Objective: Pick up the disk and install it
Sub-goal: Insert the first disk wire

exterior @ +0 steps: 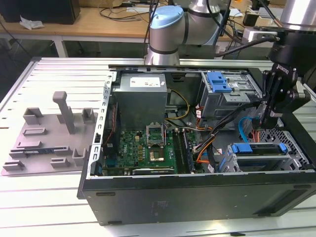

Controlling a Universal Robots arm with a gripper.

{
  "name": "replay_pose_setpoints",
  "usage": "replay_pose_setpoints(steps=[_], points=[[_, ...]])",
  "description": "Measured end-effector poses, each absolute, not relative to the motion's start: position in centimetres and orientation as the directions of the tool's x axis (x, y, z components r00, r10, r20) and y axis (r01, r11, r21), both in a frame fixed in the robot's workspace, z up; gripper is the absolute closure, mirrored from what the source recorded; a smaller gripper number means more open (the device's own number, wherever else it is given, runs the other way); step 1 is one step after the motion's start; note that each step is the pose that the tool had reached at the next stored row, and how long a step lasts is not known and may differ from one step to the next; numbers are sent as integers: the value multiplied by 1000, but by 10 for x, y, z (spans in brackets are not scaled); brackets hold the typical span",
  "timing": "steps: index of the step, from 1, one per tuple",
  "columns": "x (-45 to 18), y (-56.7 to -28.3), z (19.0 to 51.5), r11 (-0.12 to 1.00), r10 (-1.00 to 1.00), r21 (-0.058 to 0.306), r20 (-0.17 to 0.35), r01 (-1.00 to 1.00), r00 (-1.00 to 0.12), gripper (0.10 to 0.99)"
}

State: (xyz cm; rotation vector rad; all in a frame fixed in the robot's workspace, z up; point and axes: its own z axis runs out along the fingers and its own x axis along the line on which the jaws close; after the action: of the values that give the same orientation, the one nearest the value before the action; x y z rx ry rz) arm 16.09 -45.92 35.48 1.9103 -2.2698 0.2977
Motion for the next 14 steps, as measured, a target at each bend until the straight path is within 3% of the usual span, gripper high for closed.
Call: replay_pose_setpoints(steps=[14], points=[[161, -469, 355, 83, -971, -44, 222, -996, -91, 922]])
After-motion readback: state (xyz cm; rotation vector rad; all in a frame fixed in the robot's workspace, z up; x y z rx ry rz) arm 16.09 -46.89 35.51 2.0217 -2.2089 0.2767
